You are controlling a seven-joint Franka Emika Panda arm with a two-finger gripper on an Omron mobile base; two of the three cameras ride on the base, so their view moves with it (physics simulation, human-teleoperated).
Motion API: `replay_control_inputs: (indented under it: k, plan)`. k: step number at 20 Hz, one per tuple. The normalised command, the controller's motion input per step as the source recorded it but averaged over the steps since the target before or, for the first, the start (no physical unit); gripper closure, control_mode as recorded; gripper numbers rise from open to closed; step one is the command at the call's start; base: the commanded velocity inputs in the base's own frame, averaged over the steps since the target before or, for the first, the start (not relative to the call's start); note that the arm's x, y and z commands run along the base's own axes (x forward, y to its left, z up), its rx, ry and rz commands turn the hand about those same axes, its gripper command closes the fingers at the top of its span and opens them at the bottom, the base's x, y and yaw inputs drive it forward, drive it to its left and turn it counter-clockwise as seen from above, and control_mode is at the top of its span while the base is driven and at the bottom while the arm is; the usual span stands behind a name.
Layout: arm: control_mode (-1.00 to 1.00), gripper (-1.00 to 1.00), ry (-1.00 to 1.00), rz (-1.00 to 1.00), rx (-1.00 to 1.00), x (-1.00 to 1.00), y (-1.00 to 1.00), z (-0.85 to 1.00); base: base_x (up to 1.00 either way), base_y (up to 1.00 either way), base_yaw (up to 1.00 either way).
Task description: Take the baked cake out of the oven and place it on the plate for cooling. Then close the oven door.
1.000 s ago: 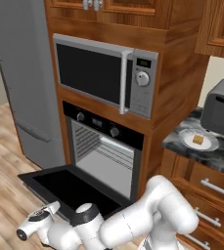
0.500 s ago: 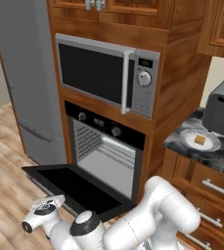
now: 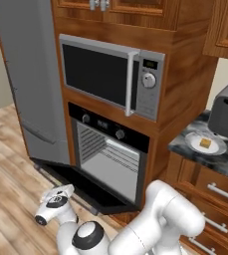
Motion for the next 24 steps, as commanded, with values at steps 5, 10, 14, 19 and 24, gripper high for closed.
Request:
replay_control_inputs:
  k: [5, 10, 14, 19, 24]
  plan:
    - [-1.0, -1.0, -0.21, -0.18, -0.03, 1.0, -1.0, -0.77, 0.0, 0.0, 0.0]
    - [-1.0, -1.0, -0.15, -0.07, 0.0, 1.0, -1.0, -0.72, 0.0, 0.0, 0.0]
    - [-1.0, -1.0, -0.15, -0.01, 0.02, 1.0, -1.0, -0.9, 0.0, 0.0, 0.0]
    - [-1.0, -1.0, -0.13, -0.04, 0.02, 1.0, -1.0, -1.0, 0.0, 0.0, 0.0]
    - [-1.0, -1.0, -0.1, -0.07, 0.0, 1.0, -1.0, -1.0, 0.0, 0.0, 0.0]
